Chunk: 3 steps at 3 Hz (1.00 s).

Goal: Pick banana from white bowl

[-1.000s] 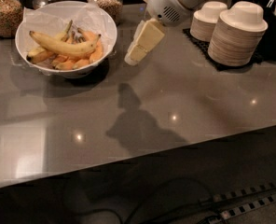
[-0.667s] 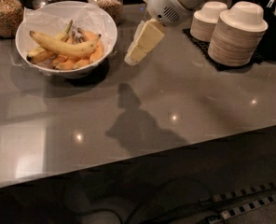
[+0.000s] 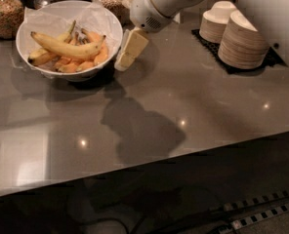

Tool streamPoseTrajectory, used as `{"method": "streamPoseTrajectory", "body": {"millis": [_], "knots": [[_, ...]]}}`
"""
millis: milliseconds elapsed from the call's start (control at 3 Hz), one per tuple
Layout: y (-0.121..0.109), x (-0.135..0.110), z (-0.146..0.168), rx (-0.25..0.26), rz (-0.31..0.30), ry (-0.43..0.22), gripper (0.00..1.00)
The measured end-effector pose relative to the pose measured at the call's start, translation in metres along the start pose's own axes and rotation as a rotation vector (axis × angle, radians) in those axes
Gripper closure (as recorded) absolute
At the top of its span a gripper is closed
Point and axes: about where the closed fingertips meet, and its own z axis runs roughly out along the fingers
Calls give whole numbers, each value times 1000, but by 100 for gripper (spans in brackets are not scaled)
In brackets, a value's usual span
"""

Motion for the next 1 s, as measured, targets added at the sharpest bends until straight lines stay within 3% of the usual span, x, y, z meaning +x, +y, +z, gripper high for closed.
{"method": "streamPoseTrajectory", "body": {"millis": [333,667,1000], "knots": [[-10,-22,59,-66,-54,-46,0],[-21,-49,104,-104,-88,-93,18],[-34,-68,130,-115,-95,-117,41]]}}
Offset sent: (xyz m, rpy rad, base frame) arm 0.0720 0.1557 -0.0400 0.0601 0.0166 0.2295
